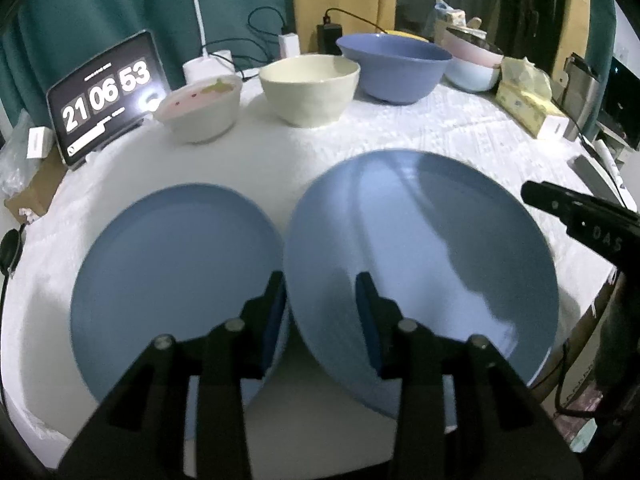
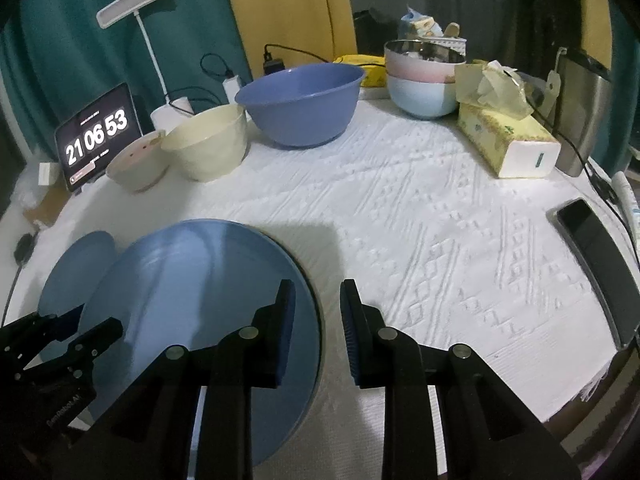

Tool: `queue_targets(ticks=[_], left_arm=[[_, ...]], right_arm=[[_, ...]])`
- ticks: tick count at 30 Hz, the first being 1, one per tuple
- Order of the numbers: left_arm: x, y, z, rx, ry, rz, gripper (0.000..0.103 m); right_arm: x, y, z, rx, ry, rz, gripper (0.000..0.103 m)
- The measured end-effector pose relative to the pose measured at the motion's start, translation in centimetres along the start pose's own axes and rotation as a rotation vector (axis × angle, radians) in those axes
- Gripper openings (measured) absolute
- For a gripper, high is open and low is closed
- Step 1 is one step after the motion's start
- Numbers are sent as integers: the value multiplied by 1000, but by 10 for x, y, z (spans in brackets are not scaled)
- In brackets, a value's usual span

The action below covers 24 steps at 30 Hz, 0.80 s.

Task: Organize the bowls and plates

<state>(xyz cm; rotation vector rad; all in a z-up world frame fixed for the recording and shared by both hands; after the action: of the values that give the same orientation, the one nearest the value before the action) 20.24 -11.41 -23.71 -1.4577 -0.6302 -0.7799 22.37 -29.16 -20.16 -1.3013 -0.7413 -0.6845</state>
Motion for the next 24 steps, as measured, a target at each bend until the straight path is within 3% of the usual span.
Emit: queue_targets(ticks=[2,9,24], left_arm=[[4,-4,0,1,2,-23,47],[11,-14,6,6,4,-67,47],[22,-32,65,63,-81,-164,47]], right_arm=[[2,-1,0,0,-1,-5,25],[8,-6,9,11,-24,-21,25],[17,-3,59,59,-91,-17,25]])
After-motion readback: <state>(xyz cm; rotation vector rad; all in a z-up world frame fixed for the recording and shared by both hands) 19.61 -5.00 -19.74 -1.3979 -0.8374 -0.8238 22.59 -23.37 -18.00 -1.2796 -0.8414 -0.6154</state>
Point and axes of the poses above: each gripper's, at about its wrist camera, not at the fingertips, and y roughly the way its jaws point, z to its left, x to its top, the point moved 9 cm from there along y, roughly the way its jaws point, and after that the axes turned 14 degrees about -z, right-handed, at the moved point
